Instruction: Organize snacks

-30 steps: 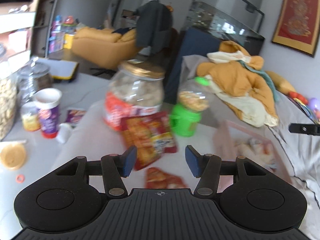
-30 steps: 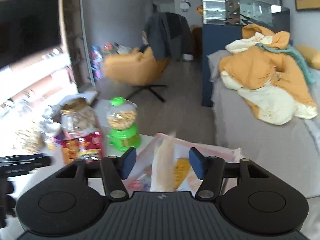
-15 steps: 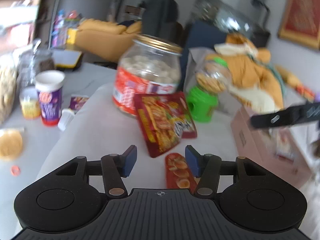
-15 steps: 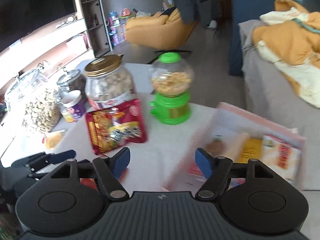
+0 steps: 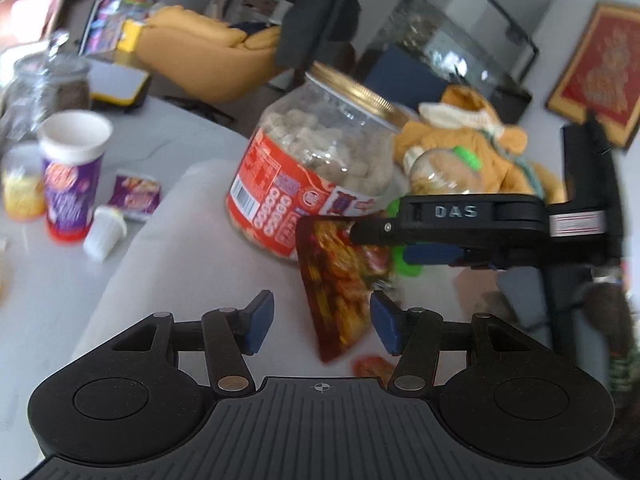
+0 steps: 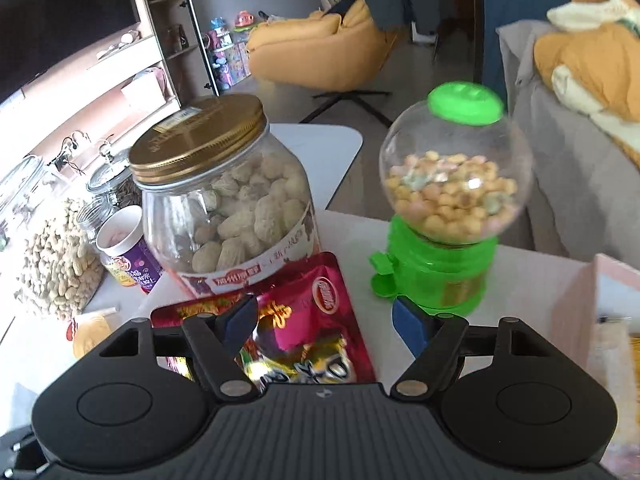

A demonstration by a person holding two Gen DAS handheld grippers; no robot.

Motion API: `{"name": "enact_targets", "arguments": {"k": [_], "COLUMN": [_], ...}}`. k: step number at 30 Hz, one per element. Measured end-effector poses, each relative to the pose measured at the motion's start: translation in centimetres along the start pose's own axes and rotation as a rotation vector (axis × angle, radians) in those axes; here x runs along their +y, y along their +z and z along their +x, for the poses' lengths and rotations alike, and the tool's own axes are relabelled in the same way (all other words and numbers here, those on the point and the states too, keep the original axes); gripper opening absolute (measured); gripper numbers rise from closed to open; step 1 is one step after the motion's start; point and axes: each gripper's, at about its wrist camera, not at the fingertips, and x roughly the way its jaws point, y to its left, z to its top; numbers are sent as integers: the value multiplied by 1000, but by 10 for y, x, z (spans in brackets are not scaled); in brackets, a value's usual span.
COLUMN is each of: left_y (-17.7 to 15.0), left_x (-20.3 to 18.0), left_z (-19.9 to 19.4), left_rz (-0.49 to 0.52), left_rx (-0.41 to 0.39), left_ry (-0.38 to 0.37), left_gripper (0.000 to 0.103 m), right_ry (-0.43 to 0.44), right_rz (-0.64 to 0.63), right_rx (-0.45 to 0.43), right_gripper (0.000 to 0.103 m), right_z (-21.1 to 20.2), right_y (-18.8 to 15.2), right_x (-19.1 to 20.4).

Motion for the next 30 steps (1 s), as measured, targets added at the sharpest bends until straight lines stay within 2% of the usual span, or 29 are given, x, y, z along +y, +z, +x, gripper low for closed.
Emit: {"name": "enact_targets", "arguments": {"k": [1, 2, 3, 5, 7, 10, 12, 14, 16, 19, 21, 24, 25, 26, 27, 28, 30], "left_y": [1, 0, -4, -11, -17, -31, -42, -49, -51, -45, -38, -31, -27, -25, -23, -22, -16], "left_x": [0, 1, 2, 0, -3, -11, -19, -25, -31, -37, -38, -42, -42, -41, -40, -38, -35], "left_z": [9, 14, 15, 7, -6, -32, -44, -51, -55, -53, -49, -43, -41, -38, -35, -32, -23], "left_rz": [20, 28, 29, 30, 36, 27, 19, 22, 46, 85, 88, 123, 131, 133, 128, 123, 117], "left_rx": [23, 41, 49, 54, 50, 35, 40, 44, 44, 35, 29, 15, 13, 14, 17, 20, 17], "left_ry": [3, -8, -25, -52, -53, -68, -89, -67, 2, 93, 103, 119, 121, 118, 110, 102, 106], "left_gripper": [58, 54, 45, 33, 32, 32, 32, 32, 32, 32, 32, 32, 32, 32, 32, 32, 32], "right_ry": [19, 52, 78, 96, 118, 205, 298, 311, 258, 106, 23, -29, -53, -117, -165, -213, -276], "right_rz": [6, 18, 24, 10, -24, -43, -45, -54, -92, -133, -138, -100, -77, -57, -68, -101, -143], "right_rx": [14, 30, 43, 54, 62, 89, 153, 191, 158, 46, -9, -34, -30, -11, 16, 50, 56], "right_gripper": [75, 75, 75, 75, 75, 74, 66, 64, 64, 69, 83, 83, 80, 64, 37, 29, 27], "right_z": [4, 8, 8, 7, 1, -14, -21, -28, -40, -56, -59, -54, -51, -45, -39, -30, -22], "right_y": [-1, -2, -4, -6, -10, -18, -29, -42, -50, -43, -34, -22, -19, -16, -15, -13, -14], "right_x": [1, 2, 3, 9, 17, 25, 32, 37, 41, 38, 28, 12, 7, 4, 6, 7, 9]}}
